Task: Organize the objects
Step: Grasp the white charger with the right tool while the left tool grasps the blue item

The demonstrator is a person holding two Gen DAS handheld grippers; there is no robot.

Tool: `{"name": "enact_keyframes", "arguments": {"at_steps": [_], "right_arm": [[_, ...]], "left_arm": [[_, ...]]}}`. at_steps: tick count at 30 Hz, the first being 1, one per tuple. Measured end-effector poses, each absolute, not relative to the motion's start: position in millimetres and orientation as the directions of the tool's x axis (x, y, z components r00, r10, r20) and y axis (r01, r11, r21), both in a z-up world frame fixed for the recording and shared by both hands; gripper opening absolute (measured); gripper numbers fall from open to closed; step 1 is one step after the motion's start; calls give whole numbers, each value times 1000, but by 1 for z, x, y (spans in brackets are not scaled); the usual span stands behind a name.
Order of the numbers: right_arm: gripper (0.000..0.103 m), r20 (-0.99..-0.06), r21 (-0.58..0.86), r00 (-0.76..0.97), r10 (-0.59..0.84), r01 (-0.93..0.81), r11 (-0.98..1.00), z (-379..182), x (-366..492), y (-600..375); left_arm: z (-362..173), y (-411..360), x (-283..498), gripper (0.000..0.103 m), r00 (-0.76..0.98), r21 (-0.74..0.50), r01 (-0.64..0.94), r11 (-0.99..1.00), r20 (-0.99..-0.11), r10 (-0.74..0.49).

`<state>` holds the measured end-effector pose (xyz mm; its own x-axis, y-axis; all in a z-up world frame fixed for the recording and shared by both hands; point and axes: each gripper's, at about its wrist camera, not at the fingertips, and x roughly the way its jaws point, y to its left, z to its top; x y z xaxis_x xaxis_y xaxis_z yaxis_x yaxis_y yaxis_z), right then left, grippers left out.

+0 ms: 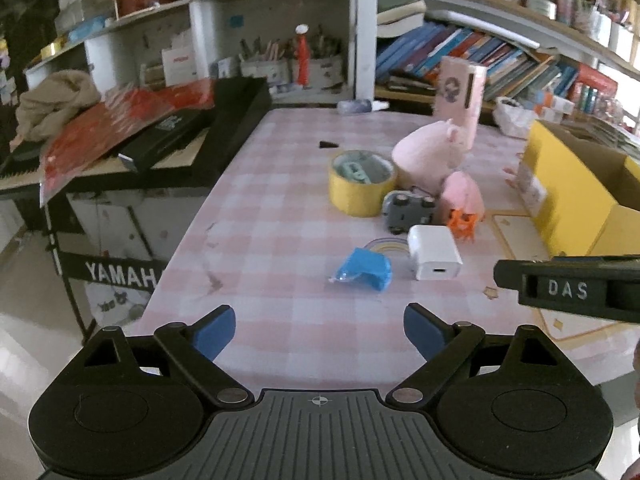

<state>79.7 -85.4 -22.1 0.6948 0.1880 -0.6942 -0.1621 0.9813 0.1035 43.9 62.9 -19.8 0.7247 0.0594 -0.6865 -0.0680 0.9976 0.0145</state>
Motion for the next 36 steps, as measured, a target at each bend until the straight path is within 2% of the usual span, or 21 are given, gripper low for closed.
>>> {"name": "enact_keyframes", "arguments": {"at_steps": [6, 15, 22, 24, 29, 33, 35, 36], "right_arm": [[49, -731, 147, 633, 257, -221, 964, -32, 121, -73], [47, -772, 182, 557, 305, -266, 947, -50, 168, -57], [46, -809, 161, 505, 300, -300, 940, -67, 194, -46], [43, -808, 151, 505, 305, -324, 934, -69, 197, -45], [43, -805, 201, 479, 351, -337, 920, -67, 203, -57], [43, -776, 228, 501, 384, -344, 911, -54, 199, -71], [43, -763, 220, 520, 383, -349, 911, -48, 195, -76], [43, -757, 209, 533, 378, -350, 913, -46, 193, -79]], "left_arm": [[-26, 61, 64, 92, 711, 35, -66, 997, -699, 72], [-34, 56, 90, 92, 688, 76, -37, 996, -721, 81], [-41, 50, 107, 92, 673, 63, 14, 998, -739, 37], [-43, 49, 112, 92, 668, 46, 27, 999, -744, 16], [-51, 41, 127, 78, 648, 31, 59, 998, -762, -14], [-59, 37, 140, 73, 630, 33, 64, 997, -776, -15], [-64, 36, 145, 60, 622, 48, 62, 997, -783, -1], [-66, 35, 147, 57, 616, 57, 58, 997, -787, 9]]}}
